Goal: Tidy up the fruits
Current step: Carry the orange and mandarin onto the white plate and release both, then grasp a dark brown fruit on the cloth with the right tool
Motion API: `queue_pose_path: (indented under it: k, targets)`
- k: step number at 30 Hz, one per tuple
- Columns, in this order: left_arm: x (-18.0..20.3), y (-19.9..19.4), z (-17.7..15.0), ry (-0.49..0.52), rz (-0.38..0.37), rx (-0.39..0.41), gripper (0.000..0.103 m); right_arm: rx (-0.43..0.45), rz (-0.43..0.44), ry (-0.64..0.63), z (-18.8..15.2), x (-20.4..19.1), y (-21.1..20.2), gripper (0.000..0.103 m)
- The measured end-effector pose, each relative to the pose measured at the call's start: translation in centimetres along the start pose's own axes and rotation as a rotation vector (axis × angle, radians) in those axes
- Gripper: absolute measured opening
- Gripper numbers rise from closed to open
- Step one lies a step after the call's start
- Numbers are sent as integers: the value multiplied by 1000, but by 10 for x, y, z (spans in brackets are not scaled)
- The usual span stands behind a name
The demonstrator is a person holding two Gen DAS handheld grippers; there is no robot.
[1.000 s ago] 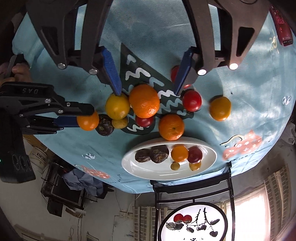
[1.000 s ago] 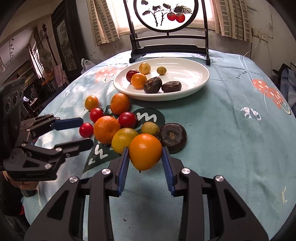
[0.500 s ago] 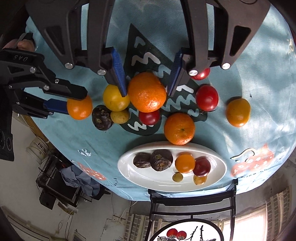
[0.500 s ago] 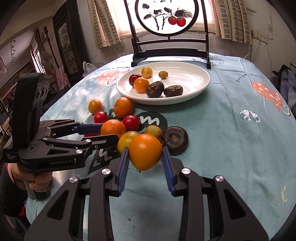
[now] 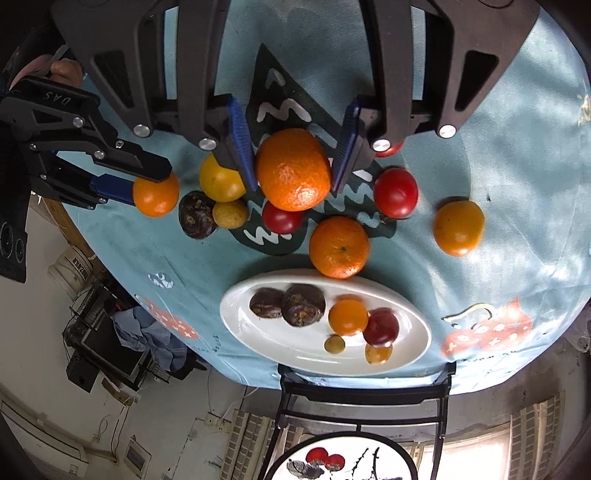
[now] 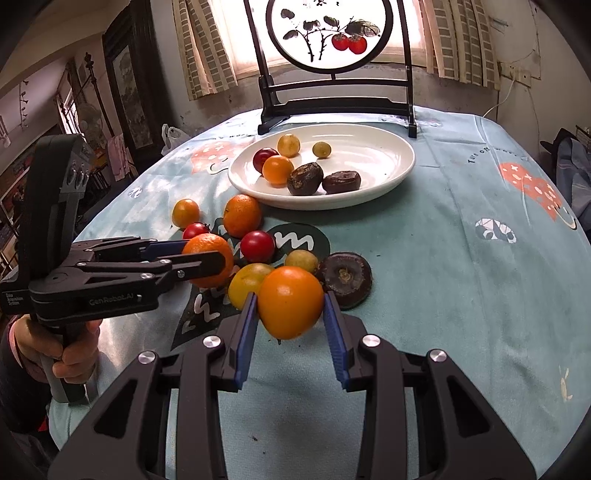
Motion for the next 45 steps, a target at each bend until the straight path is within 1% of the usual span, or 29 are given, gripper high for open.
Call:
queue_pose_path:
  k: [3,5,8,11,14,15,18,19,20,21,22,24,27,30,32,34,37,40,42,45]
  targets:
    - [-7,-18,14,-21,-3,70,42,50,-1,-16,8,-3,-2,36]
    - [-13,-25,30,-33,17,105,42,77,-1,4,23,-1,1,36]
    - [-26,-25,60,-65,40,134,42,125,-7,61,54,9,8,36]
    - [-36,-16,89,-64,82,162,42,167,-45,103,88,23,20,36]
    - [-49,1,112,-85,119,159,42,161,-64,144,114,38,41,36]
    - [-53,8,118,-98,117,148,42,155,-70,157,120,44,49,36]
    - [-63,23,127,-122,119,115,43,117,-52,175,130,55,67,37]
    - [-65,25,129,-128,131,109,46,100,-47,181,131,57,72,41]
    - [-65,24,129,-127,133,112,53,88,-39,188,131,59,74,42]
    - [-65,19,129,-125,138,129,72,91,-24,191,130,59,71,42]
    - [-65,11,127,-128,155,156,82,102,-17,186,130,58,67,44]
    - [-64,-6,125,-127,185,202,86,126,-21,161,128,53,56,47]
    - [-63,-24,119,-127,208,218,93,135,-26,120,120,48,43,48]
    - [-65,-34,103,-124,222,214,95,113,-37,77,105,44,36,48]
    - [-67,-38,89,-119,238,201,95,91,-59,40,93,43,35,48]
    - [-73,-42,73,-135,249,194,96,74,-85,4,81,42,32,48]
    - [-81,-45,54,-155,240,169,96,46,-94,-30,62,40,28,48]
    - [-90,-46,38,-165,278,144,96,18,-101,-53,44,35,23,48]
    - [-96,-46,31,-176,286,127,96,4,-123,-81,35,30,23,48]
    - [-100,-48,24,-190,295,117,96,-23,-191,-144,25,22,28,48]
Point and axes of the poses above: each gripper's, at about its wrist camera, not at the fingertips, and y roughly the way its jaws point, x to its right, z to its top, the point moved 6 cm from there along y, roughly the way its jaws point, and after that the axes turned 10 degrees about -x, right-handed, at the moved point
